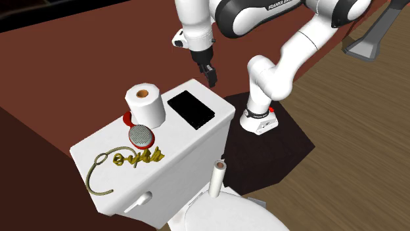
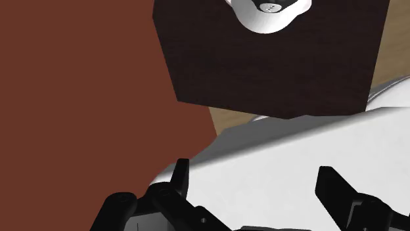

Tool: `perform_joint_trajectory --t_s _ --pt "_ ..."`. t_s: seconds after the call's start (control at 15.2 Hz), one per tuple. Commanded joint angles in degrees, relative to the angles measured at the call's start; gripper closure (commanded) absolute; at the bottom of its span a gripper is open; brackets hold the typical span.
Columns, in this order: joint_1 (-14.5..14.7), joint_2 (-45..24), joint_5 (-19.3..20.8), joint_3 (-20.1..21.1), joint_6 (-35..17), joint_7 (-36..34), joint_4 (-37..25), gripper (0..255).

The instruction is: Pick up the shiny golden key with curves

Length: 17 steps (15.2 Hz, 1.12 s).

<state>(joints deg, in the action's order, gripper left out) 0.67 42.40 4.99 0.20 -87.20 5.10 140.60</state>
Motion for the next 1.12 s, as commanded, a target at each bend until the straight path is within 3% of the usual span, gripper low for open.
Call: perform_joint_trajectory --t_s 0.0,0.53,1.06 --pt "0.00 0.00 0.00 0.00 0.00 0.00 0.00 0" --pt "1.50 -11.20 -4.98 7.41 -7.90 -12.02 -7.22 0" --pt "1.81 -24.46 -5.11 13.82 -13.57 -23.86 -18.77 0"
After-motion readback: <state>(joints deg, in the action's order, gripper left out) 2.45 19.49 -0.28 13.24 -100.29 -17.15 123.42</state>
